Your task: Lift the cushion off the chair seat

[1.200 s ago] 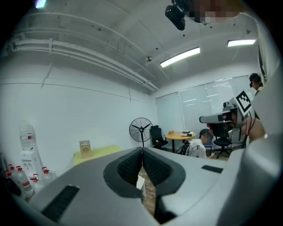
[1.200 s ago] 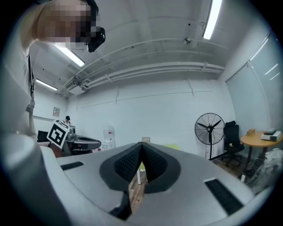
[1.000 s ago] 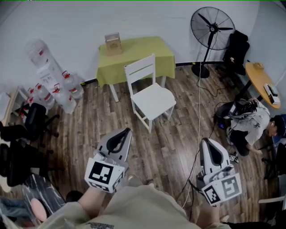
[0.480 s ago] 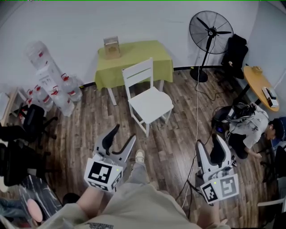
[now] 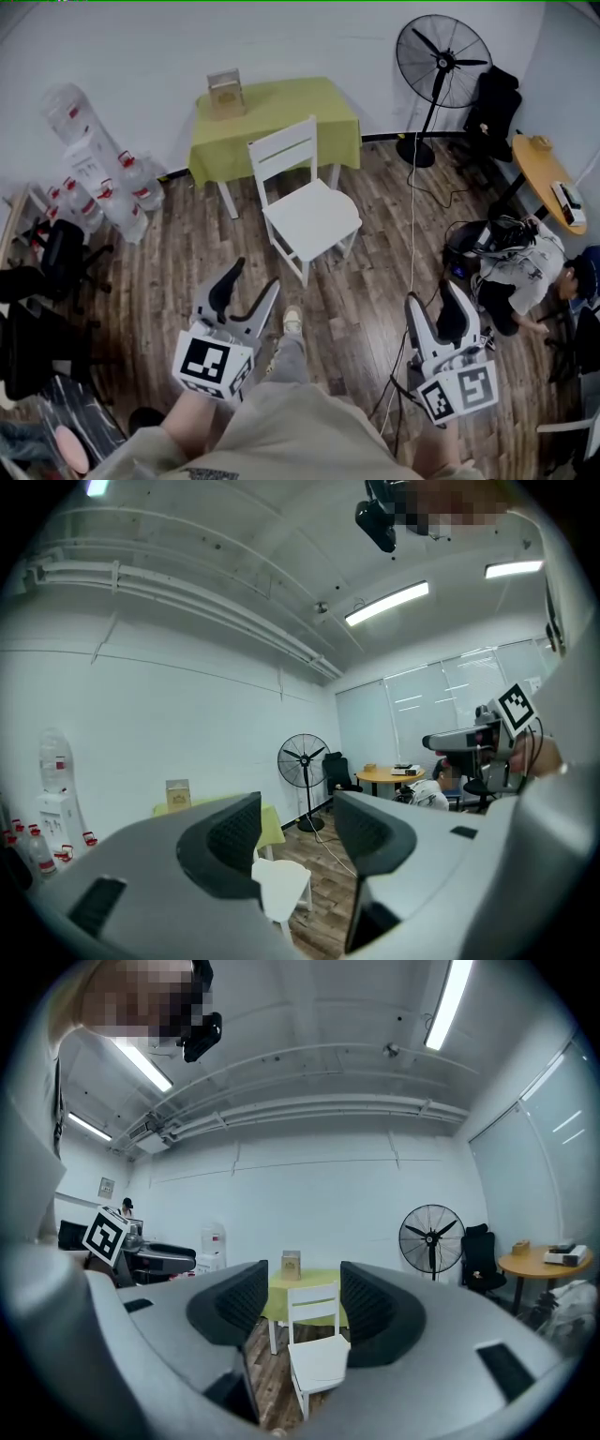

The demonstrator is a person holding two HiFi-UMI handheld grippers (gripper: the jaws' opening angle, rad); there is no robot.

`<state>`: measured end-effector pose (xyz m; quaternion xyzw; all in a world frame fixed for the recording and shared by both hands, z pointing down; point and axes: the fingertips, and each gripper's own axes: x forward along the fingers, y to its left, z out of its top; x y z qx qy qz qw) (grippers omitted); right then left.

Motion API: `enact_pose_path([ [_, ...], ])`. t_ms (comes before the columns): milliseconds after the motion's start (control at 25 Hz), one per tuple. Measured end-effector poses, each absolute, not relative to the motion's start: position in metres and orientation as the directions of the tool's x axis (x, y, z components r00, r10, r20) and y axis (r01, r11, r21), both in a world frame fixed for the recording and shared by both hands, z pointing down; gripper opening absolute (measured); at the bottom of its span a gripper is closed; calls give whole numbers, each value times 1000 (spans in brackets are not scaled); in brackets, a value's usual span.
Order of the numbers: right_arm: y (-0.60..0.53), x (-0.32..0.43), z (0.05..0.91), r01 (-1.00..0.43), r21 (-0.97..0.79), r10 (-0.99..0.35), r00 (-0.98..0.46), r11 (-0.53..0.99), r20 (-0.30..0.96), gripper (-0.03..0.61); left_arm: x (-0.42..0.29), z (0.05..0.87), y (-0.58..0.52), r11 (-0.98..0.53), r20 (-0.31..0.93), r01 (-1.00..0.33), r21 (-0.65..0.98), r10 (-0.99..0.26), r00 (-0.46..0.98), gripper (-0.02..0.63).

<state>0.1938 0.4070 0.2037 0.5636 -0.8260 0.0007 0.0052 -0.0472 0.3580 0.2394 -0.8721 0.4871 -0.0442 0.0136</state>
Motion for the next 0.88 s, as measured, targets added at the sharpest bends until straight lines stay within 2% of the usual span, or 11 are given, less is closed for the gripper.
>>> enact_pose_path([
  [280,338,187,223,-918,34,-916,-392,396,79,241,-45,259,300,-545,108,-837,-50,-836,538,235],
  [880,137,164,253,-916,-51,-891,-398,397,217,241,-46,271,98,-586,222,-810,-17,-792,568,235],
])
